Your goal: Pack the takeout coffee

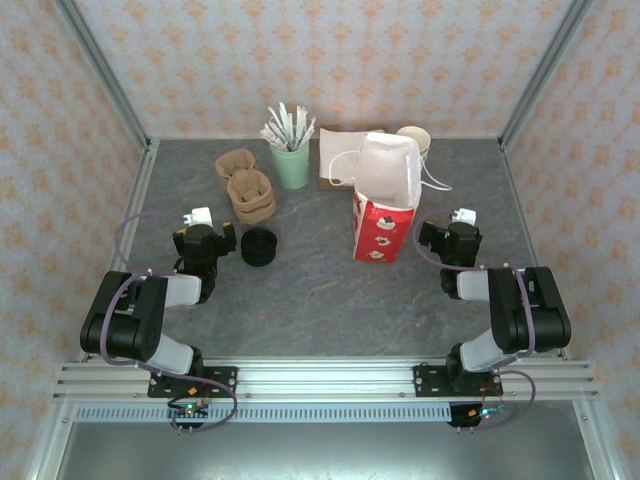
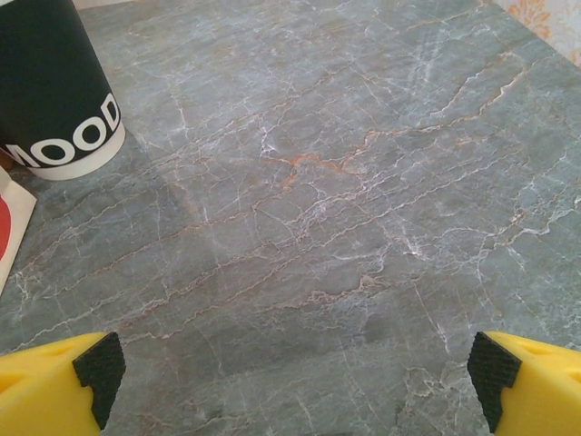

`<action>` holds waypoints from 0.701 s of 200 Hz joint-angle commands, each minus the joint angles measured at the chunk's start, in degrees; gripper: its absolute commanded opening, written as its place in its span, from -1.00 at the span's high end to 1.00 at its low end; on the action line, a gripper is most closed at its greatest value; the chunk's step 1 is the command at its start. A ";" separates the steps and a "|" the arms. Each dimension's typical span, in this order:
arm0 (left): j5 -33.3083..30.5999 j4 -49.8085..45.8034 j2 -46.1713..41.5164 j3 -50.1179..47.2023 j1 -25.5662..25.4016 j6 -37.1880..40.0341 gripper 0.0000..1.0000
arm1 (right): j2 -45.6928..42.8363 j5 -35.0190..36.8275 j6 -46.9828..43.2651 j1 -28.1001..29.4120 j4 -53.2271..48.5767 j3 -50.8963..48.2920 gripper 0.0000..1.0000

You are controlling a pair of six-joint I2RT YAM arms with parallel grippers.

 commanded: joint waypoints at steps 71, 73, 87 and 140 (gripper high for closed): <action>-9.90 -16.89 -23.05 3.30 -1.97 -1.86 -1.00 | -13.58 11.97 11.16 -2.16 -27.26 14.23 -0.98; -10.17 -18.37 -23.89 3.69 -1.94 -2.42 -1.00 | -13.82 12.22 11.84 -2.14 -28.57 15.03 -0.98; -11.77 -27.90 -29.68 7.22 -1.95 -6.88 -1.00 | -13.99 14.08 18.80 -2.20 -38.89 21.85 -0.98; -10.03 -59.63 -35.76 23.44 -2.07 -21.74 -1.00 | -3.21 -2.42 29.38 -2.24 -62.15 46.67 -0.88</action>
